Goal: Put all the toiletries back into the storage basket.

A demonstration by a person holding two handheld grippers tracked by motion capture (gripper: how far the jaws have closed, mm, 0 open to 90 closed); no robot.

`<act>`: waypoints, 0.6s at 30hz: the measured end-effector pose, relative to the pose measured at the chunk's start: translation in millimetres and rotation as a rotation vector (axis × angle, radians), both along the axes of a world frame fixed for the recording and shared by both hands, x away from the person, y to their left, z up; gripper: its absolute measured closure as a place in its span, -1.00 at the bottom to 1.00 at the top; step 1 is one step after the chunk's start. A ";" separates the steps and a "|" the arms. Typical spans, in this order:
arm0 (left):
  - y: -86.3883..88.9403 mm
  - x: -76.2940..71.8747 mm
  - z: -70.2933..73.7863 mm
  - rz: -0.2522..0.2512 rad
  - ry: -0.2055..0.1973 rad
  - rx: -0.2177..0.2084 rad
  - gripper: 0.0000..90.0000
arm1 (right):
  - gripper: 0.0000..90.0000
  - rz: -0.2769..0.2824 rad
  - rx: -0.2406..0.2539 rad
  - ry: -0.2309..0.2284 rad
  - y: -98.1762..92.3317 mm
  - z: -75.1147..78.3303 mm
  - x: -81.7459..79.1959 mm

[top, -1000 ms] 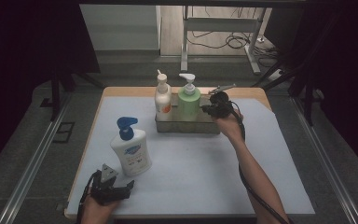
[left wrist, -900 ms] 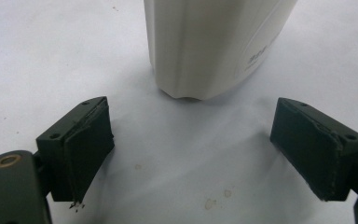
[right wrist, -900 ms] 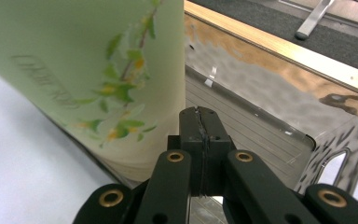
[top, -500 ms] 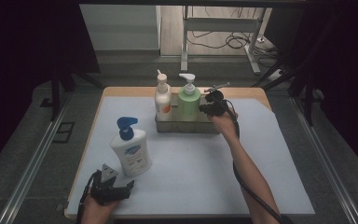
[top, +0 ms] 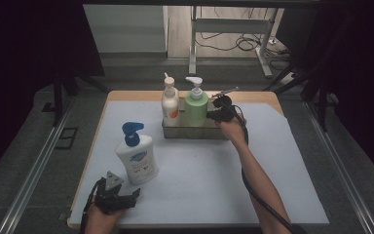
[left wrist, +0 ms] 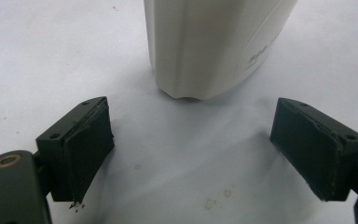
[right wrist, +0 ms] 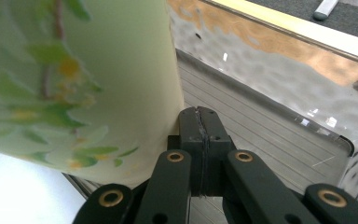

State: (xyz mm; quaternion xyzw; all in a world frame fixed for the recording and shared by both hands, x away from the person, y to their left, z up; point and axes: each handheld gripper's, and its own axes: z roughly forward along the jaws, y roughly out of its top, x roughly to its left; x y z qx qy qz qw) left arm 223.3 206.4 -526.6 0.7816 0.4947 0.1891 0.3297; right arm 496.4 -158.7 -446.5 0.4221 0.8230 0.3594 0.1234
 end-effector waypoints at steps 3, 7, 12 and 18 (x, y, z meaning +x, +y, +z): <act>0.0 0.0 0.0 0.000 0.000 0.000 -0.72 | 1.00 0.000 -0.002 0.001 1.9 -1.5 0.2; 0.0 0.1 0.0 0.000 0.000 0.000 -0.72 | 1.00 0.003 0.002 0.007 3.9 -3.2 0.1; 0.0 0.1 0.0 0.000 0.001 0.000 -0.72 | 1.00 0.007 0.001 0.012 7.5 -4.0 -0.2; -0.1 0.1 0.0 0.000 0.000 0.000 -0.72 | 1.00 0.024 0.000 0.017 14.5 -3.3 -1.7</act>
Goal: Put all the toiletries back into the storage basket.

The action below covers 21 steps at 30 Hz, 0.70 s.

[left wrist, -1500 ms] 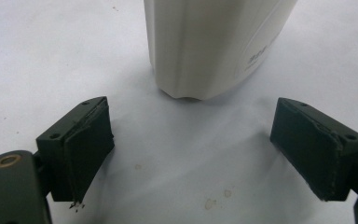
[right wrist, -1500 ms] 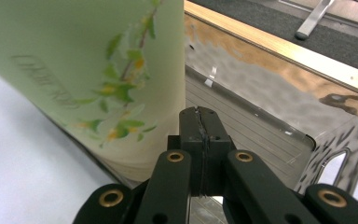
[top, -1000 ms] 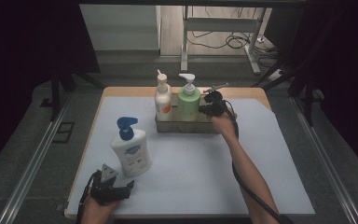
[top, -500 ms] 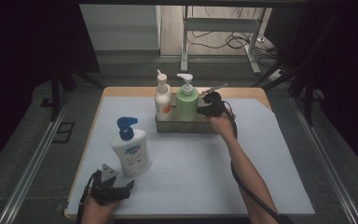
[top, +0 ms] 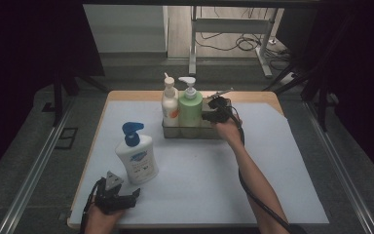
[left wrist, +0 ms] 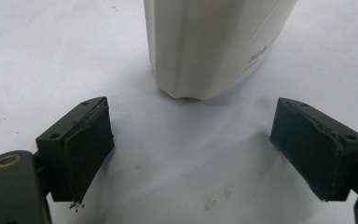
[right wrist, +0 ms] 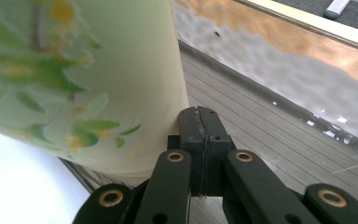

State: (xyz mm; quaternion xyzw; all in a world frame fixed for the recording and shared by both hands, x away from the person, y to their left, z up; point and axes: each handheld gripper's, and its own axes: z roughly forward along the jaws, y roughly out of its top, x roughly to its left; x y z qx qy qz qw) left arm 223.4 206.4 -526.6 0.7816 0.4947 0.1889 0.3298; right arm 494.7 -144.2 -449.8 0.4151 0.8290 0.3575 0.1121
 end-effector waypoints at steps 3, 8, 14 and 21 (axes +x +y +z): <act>0.0 0.0 0.0 0.000 0.000 0.000 -0.72 | 1.00 0.010 -0.015 -0.004 2.4 -0.3 -0.2; 0.0 0.1 0.0 -0.001 0.001 0.000 -0.72 | 1.00 -0.001 -0.012 -0.007 3.5 0.1 -1.1; 0.0 0.2 0.1 -0.001 0.002 0.000 -0.72 | 1.00 -0.010 -0.012 -0.005 4.1 -0.6 -2.4; 0.0 0.0 0.0 0.000 0.000 0.001 -0.72 | 0.87 -0.027 -0.014 -0.021 3.0 -1.8 -4.9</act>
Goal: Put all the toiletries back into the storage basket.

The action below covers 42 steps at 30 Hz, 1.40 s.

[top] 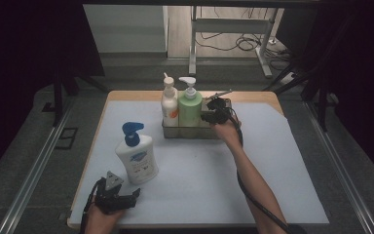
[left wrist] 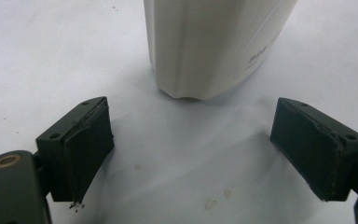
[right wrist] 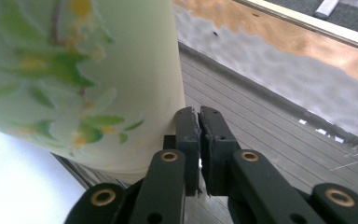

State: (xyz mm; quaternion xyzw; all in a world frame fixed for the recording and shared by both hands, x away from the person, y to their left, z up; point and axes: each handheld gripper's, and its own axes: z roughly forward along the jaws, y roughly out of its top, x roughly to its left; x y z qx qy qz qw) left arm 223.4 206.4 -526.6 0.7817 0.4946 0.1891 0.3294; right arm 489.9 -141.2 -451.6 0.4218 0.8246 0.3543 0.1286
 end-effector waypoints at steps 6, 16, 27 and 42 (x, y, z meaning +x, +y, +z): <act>-0.1 -0.2 -0.1 0.001 -0.002 0.000 -0.72 | 0.75 0.005 0.002 -0.007 -5.0 1.4 -4.6; 0.0 -0.2 -0.2 0.001 -0.002 -0.001 -0.72 | 0.38 0.038 -0.024 -0.050 -9.6 11.2 -15.3; 0.0 -0.2 -0.1 0.001 -0.002 0.000 -0.72 | -0.11 0.084 -0.033 -0.065 -11.9 23.1 -29.7; -0.1 -0.1 0.1 0.000 0.001 0.000 -0.72 | -0.50 0.151 -0.059 -0.083 -14.5 33.9 -56.4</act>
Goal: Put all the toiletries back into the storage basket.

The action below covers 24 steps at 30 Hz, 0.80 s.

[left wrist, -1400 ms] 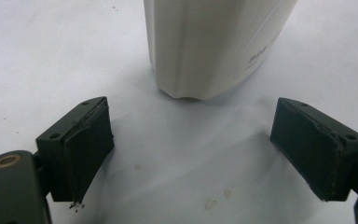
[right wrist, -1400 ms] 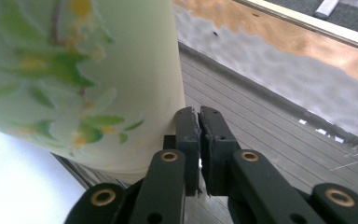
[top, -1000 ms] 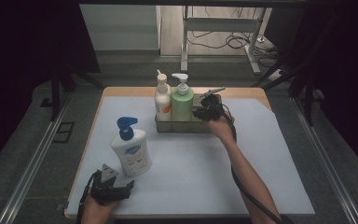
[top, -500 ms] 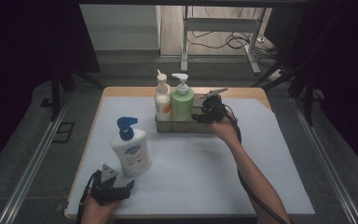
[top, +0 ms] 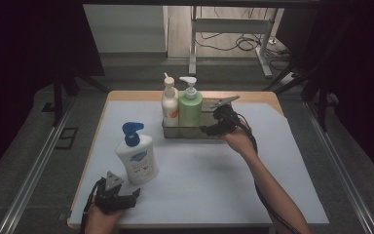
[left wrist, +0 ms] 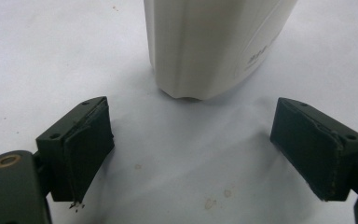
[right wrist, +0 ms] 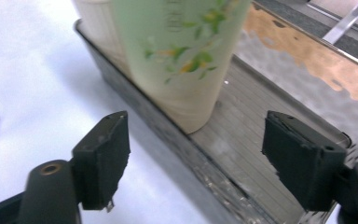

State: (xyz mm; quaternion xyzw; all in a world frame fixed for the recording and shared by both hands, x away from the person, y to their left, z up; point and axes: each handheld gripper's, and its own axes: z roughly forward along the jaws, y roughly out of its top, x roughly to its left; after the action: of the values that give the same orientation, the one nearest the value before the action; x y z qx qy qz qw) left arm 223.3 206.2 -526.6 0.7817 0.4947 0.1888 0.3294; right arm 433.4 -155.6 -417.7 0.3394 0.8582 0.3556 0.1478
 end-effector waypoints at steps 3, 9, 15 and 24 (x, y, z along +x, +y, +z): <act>-0.1 0.4 0.3 -0.001 0.003 0.001 -0.72 | -0.58 0.017 0.004 -0.009 -0.8 2.8 -6.0; -0.2 0.6 0.5 -0.001 0.004 0.002 -0.72 | -0.67 0.039 0.003 -0.010 -3.9 5.5 -17.2; -0.2 0.5 0.5 -0.002 0.004 0.002 -0.72 | -0.71 0.055 -0.016 -0.016 -9.7 5.8 -28.3; -0.2 0.6 0.6 -0.003 0.005 0.003 -0.72 | -0.90 0.077 -0.021 -0.023 -19.7 8.5 -45.8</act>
State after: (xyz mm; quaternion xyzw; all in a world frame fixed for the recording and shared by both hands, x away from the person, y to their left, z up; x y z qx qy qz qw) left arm 224.0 206.1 -526.0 0.7833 0.4942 0.1871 0.3273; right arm 387.6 -175.4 -409.3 0.3005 0.8725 0.3558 0.1477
